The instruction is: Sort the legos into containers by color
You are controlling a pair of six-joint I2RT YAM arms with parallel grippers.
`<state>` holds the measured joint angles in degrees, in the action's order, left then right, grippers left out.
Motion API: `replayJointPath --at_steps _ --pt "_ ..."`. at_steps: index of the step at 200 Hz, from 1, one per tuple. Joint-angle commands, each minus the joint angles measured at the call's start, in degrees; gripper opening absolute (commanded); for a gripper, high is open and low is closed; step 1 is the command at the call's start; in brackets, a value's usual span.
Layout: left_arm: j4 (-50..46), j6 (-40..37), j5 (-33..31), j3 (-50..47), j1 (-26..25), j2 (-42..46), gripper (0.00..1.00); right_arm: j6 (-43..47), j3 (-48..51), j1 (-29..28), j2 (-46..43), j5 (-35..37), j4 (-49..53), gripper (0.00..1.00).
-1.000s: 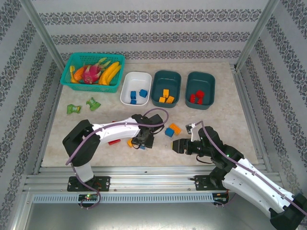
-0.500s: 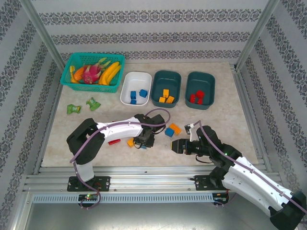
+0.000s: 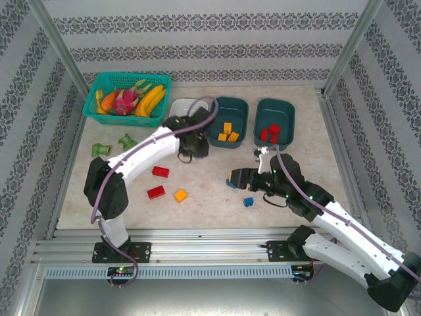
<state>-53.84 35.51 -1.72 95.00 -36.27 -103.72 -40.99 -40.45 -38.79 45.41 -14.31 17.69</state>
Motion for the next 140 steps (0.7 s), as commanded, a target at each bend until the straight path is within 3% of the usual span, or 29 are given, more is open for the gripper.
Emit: replayJointPath --at_steps 1,57,101,140 --pt "-4.50 -5.07 0.47 5.95 5.04 -2.89 0.28 1.33 -4.21 0.17 4.71 5.48 -6.74 0.64" --pt "-5.75 -9.03 0.69 17.89 12.80 -16.82 0.27 -0.05 -15.20 3.36 22.45 3.77 -8.24 0.64" --pt "-4.34 -9.60 4.53 23.25 13.71 -24.90 0.27 -1.09 -20.38 5.32 32.11 -0.75 -8.18 0.64" --pt "-4.34 -8.70 5.94 26.01 13.76 -29.28 0.28 -1.63 -21.17 6.18 34.81 -2.92 -7.78 0.64"
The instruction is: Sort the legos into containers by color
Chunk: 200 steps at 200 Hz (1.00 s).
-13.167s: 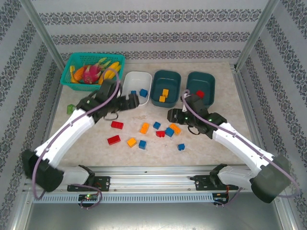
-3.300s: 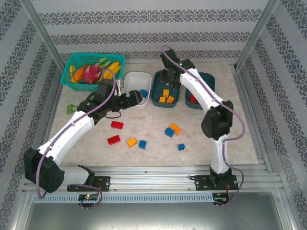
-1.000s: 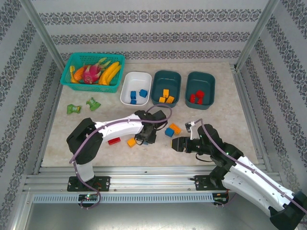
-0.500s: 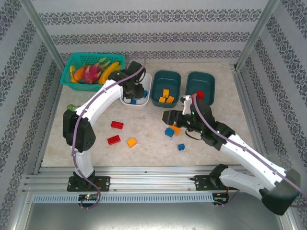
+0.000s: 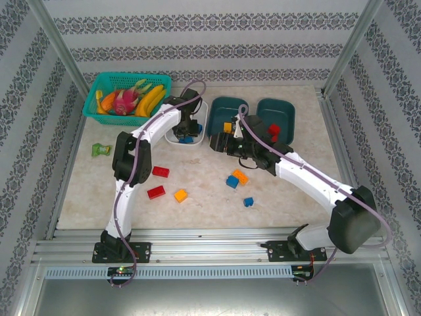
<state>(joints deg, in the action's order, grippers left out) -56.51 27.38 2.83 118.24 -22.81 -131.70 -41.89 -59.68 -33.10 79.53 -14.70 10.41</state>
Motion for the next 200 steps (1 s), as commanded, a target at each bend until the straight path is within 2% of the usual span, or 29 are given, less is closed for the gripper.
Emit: replayJointPath --at_steps 1,23,59,74,95,121,141,170,200 --pt "-1.67 -0.57 1.44 2.83 0.26 -1.38 0.28 -0.74 -1.93 0.54 0.66 -2.57 -0.54 0.64" --pt "-2.55 -0.64 1.91 4.46 0.29 -3.65 0.32 -0.99 -1.69 0.67 0.98 -3.09 -0.38 0.64" --pt "-3.84 -0.57 2.23 6.38 0.30 -3.64 0.55 -0.14 -1.74 0.60 0.17 -2.28 1.30 0.64" --pt "-3.98 -0.57 1.74 6.39 0.28 -1.72 0.62 0.63 -1.44 0.50 -0.67 -1.51 2.30 0.64" --pt "-4.52 -0.27 1.24 6.33 0.30 2.15 0.66 2.58 -0.87 0.00 -2.41 0.36 4.10 0.64" --pt "-4.97 1.32 -0.13 3.51 0.37 9.68 0.73 8.88 -3.42 -2.91 -2.35 3.79 8.93 0.64" --pt "-2.47 5.11 -0.43 -6.33 1.37 20.39 0.77 13.58 -5.59 -6.81 0.26 3.99 9.36 0.64" --pt "4.94 15.09 1.15 -32.15 3.43 42.11 0.81 21.71 -10.48 -13.26 8.14 3.76 9.35 0.64" --pt "5.07 25.18 -0.15 -55.71 3.48 65.99 0.83 28.52 -17.23 -18.05 18.17 1.72 9.54 0.64"
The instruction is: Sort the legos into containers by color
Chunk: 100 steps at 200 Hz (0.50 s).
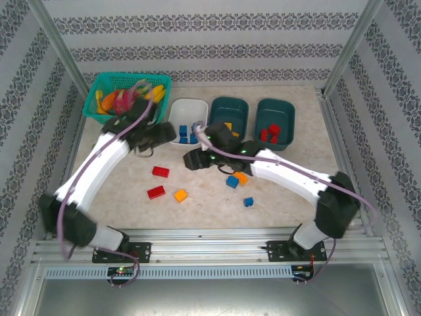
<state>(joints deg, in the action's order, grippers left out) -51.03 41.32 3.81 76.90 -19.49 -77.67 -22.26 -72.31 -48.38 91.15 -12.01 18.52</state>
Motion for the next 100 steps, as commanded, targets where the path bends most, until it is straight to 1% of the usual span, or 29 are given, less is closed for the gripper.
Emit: replayJointPath --at_steps 1,4,14,23,38,49,68,100 --pt "-0.53 11.54 -1.29 -14.97 0.20 12.78 0.83 9.12 -4.90 -2.95 6.91 -0.98 1.51 0.64" --pt "-1.06 12.33 -1.61 -17.00 0.08 15.33 0.85 9.63 -5.73 -3.26 8.09 -1.26 1.72 0.64" --pt "-2.81 14.44 -2.45 -22.71 0.22 23.82 0.86 11.19 -9.06 -4.22 11.68 -2.04 2.93 0.64" --pt "-5.08 15.36 -3.54 -26.12 0.14 31.11 0.89 12.50 -12.46 -4.68 15.46 -2.39 4.95 0.64" --pt "-9.61 16.72 -5.01 -29.42 0.21 41.58 0.94 14.19 -20.34 -5.01 22.08 -2.25 11.19 0.65" --pt "-12.17 18.19 -5.40 -30.70 0.19 47.41 0.95 15.45 -26.92 -5.46 27.03 -1.21 16.76 0.65" --pt "-15.20 20.25 -4.95 -31.82 0.24 53.68 0.95 17.52 -35.23 -6.56 33.75 1.93 22.40 0.67" --pt "-17.53 21.10 -5.19 -30.90 0.23 57.16 0.95 18.59 -46.24 -7.50 42.12 7.02 28.38 0.72"
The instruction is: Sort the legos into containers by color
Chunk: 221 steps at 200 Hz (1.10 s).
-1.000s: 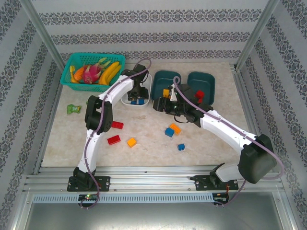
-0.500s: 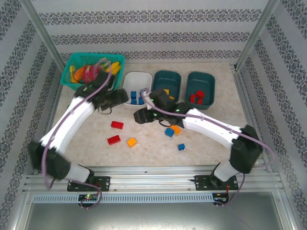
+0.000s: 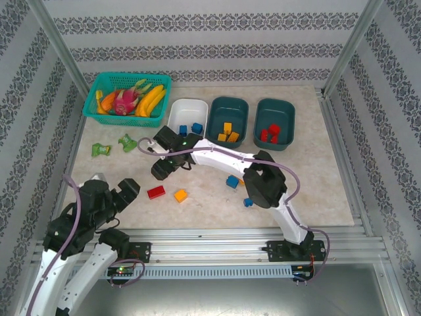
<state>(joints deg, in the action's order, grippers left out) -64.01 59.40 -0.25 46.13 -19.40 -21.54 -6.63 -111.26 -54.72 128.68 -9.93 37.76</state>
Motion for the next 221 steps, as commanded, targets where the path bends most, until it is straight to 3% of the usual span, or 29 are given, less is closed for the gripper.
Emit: replayJointPath --at_steps 1,42,95,143,175,197,221 --pt "-4.63 3.02 -1.14 -0.10 0.15 1.05 0.95 2.95 -7.61 -1.17 4.79 5.07 9.38 0.72" --pt "-5.88 1.90 -0.11 1.03 0.15 0.99 0.95 1.98 -15.35 -1.34 11.54 6.46 11.46 0.80" --pt "-6.61 1.00 0.60 1.77 0.11 1.06 0.95 1.35 -22.90 -1.43 18.54 8.85 14.08 0.78" --pt "-6.59 0.02 1.15 2.42 0.09 0.99 0.95 0.97 -28.13 -1.47 22.49 11.06 16.50 0.60" --pt "-4.45 -0.76 2.88 1.34 0.12 1.02 0.94 0.57 -27.87 -1.44 22.14 11.86 16.44 0.43" --pt "-0.79 -1.60 4.74 0.34 0.15 0.86 0.94 0.04 -27.35 -1.23 19.67 11.87 16.04 0.29" --pt "4.54 -3.51 7.86 0.38 0.11 -1.66 0.94 -1.75 -23.44 -0.29 13.08 11.91 13.57 0.25"
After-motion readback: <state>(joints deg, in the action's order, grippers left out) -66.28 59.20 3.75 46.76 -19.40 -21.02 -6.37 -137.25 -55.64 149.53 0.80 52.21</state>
